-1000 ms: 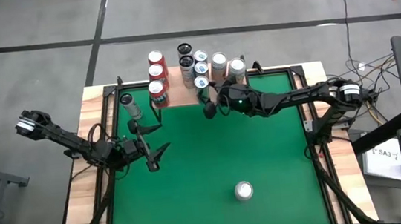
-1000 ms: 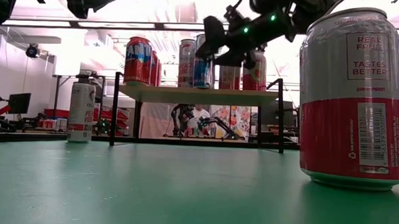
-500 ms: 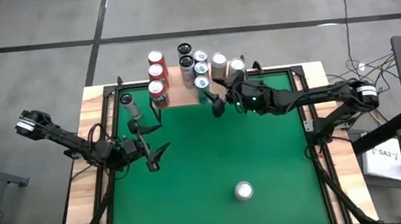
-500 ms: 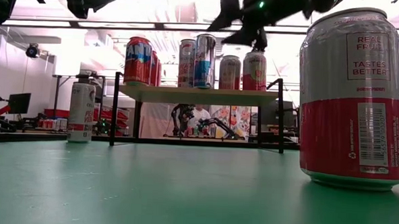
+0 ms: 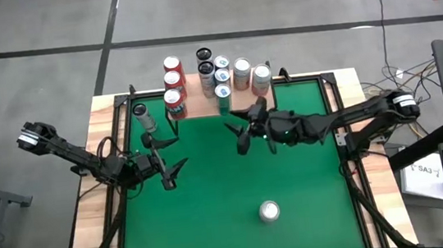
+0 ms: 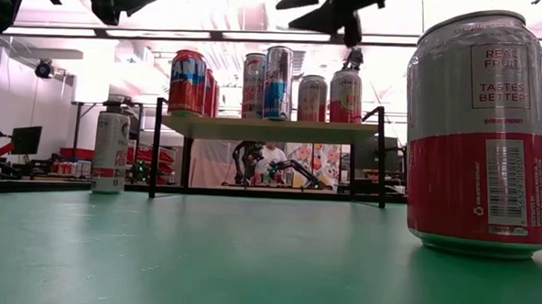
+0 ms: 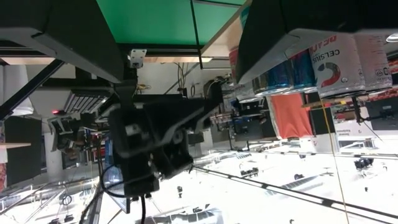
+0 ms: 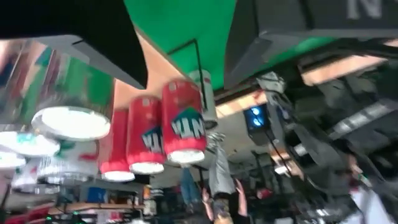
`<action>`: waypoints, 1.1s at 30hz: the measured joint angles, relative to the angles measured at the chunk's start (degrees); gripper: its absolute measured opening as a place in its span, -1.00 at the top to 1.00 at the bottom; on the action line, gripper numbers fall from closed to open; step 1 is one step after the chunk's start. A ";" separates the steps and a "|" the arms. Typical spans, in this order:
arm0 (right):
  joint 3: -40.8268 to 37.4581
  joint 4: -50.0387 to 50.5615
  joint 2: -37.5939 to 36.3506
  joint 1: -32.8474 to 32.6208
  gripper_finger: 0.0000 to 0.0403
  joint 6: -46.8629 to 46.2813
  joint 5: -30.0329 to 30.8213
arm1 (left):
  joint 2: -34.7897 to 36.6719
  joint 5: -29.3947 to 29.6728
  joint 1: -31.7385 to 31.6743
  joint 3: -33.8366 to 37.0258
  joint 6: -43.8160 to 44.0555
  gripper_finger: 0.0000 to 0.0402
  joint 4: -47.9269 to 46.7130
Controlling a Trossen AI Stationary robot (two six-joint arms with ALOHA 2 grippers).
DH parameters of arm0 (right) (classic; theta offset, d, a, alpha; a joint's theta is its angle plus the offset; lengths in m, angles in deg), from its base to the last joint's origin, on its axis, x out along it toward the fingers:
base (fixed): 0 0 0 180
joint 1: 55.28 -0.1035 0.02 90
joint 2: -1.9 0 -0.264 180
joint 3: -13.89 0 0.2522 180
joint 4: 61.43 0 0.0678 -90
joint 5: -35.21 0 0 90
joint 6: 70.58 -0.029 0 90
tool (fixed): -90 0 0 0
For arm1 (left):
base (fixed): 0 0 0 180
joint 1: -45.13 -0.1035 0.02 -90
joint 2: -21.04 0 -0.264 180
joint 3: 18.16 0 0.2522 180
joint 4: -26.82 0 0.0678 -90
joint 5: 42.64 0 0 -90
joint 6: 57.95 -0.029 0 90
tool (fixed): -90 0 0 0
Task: Place canned beverage on shelf
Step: Put the blue soda can on the shelf aligned with other blue soda cans
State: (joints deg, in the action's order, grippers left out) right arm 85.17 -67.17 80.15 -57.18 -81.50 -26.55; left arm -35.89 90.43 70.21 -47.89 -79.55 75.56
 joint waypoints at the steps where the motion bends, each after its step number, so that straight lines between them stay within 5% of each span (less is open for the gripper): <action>1: 0.00 -0.37 0.92 0.00 0.07 -0.04 0.46 | 0.00 0.00 0.02 0.00 0.00 -0.47 0.00; 12: 5.62 -1.24 10.31 0.74 0.70 1.75 6.91 | 0.02 -0.06 0.01 0.00 -1.25 -0.47 0.07; 17: 12.69 6.88 14.73 1.20 0.92 2.58 10.52 | 0.02 -0.07 0.01 0.00 -1.45 -0.47 0.07; 22: 19.18 16.48 18.27 1.19 0.95 1.48 16.84 | 0.02 -0.07 0.00 0.00 -1.46 -0.47 0.07; 33: 22.32 22.87 20.49 2.00 0.96 -0.09 17.50 | 0.02 -0.07 0.01 0.00 -1.49 -0.47 0.05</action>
State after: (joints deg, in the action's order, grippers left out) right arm 107.48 -44.30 100.64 -55.18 -81.59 -9.04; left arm -35.87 90.36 70.22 -47.89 -81.04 75.61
